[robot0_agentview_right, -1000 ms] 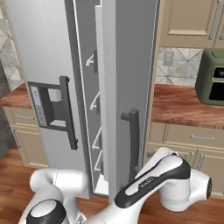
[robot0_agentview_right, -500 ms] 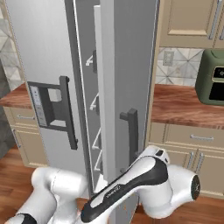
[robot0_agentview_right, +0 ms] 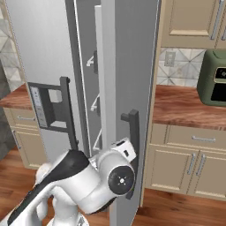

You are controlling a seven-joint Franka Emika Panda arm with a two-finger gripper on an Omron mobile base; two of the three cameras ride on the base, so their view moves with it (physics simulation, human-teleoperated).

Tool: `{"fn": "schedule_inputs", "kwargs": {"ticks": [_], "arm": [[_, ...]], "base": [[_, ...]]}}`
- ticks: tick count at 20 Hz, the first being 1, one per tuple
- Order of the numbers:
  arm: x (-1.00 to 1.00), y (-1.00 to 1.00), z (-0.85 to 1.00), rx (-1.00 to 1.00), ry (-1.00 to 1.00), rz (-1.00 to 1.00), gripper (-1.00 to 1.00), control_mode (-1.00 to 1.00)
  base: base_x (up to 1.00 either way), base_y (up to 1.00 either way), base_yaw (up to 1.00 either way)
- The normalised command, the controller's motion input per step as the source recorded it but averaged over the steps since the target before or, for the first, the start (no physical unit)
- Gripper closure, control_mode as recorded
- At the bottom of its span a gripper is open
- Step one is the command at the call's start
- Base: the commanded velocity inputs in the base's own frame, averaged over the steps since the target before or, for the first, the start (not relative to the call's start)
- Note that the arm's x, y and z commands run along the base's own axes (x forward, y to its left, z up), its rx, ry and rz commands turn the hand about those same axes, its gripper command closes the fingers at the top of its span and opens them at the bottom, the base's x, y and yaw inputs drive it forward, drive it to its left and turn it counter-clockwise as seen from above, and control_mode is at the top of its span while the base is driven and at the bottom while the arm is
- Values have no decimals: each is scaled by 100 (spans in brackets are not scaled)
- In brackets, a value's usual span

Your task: Retrieve the sausage and cheese from the fridge and place them on the cutting board on the counter.

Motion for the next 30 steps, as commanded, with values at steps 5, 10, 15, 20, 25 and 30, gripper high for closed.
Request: {"fn": "schedule_inputs", "kwargs": {"ticks": [5, 10, 15, 20, 25, 30], "arm": [[-4, 56, 100, -4, 5, -33, -100, -100], [0, 46, 100, -4, 30, -32, -100, -100], [3, 53, 45, -15, 24, -36, -100, -100], [45, 32, -1, -14, 5, -23, -100, -100], [43, 14, 8, -7, 5, -3, -100, -100], [50, 13, 28, -4, 4, -4, -100, -100]], "base": [[0, 0, 0], [0, 0, 0], [0, 0, 0], [0, 0, 0], [0, 0, 0], [0, 0, 0]]}}
